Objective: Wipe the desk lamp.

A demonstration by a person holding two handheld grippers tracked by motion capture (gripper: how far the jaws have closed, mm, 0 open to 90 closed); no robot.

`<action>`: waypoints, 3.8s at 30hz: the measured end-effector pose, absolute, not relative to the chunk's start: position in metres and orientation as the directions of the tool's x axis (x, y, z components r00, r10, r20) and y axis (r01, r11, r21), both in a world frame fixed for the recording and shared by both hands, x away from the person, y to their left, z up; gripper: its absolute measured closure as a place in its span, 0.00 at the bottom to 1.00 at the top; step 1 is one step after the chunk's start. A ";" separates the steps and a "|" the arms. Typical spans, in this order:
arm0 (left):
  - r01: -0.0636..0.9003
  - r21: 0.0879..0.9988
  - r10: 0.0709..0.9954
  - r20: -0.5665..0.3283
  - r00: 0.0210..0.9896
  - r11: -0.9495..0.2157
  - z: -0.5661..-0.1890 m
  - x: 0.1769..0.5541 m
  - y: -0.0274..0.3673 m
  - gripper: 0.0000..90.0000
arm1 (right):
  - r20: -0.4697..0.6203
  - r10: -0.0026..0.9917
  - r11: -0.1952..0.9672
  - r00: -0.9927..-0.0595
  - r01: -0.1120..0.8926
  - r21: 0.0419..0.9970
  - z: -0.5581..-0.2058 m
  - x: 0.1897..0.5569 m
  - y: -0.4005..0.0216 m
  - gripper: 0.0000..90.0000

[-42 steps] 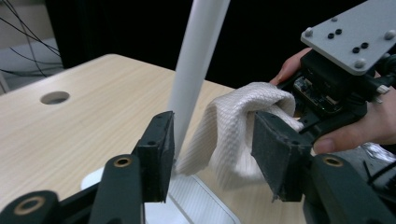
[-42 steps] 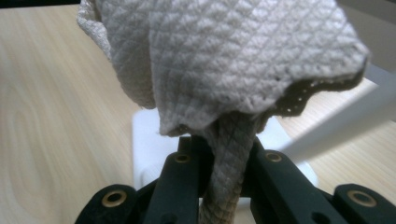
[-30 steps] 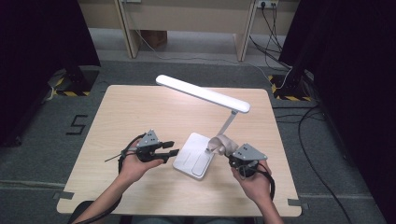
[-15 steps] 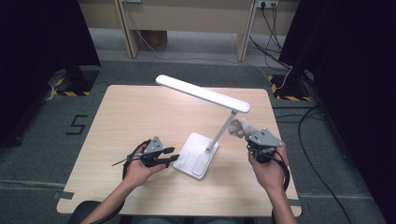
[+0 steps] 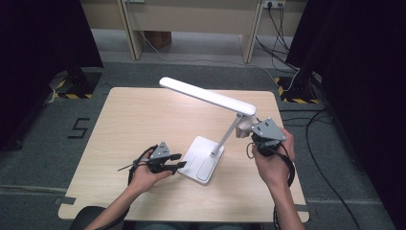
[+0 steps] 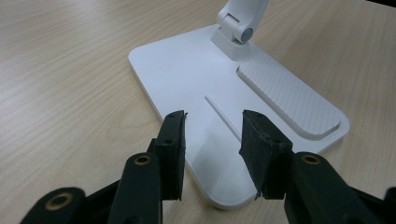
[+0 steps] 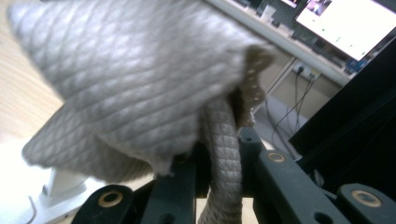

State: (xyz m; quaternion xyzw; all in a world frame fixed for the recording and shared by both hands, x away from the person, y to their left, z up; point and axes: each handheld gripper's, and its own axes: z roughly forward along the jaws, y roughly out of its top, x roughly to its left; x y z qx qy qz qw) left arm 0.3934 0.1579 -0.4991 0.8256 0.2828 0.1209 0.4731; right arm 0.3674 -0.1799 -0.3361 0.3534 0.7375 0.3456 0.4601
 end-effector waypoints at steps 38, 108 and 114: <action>0.374 0.838 0.579 -0.087 0.811 -0.398 -0.508 0.395 0.153 0.67 | -0.428 0.865 0.484 -0.263 0.213 0.849 -0.341 0.364 -0.170 0.91; 0.367 0.836 0.577 -0.076 0.813 -0.407 -0.516 0.394 0.151 0.68 | -0.410 0.855 0.500 -0.318 0.293 0.815 -0.403 0.379 -0.154 0.92; 0.366 0.837 0.577 -0.075 0.814 -0.407 -0.516 0.394 0.151 0.68 | -0.411 0.852 0.505 -0.323 0.302 0.809 -0.409 0.380 -0.152 0.92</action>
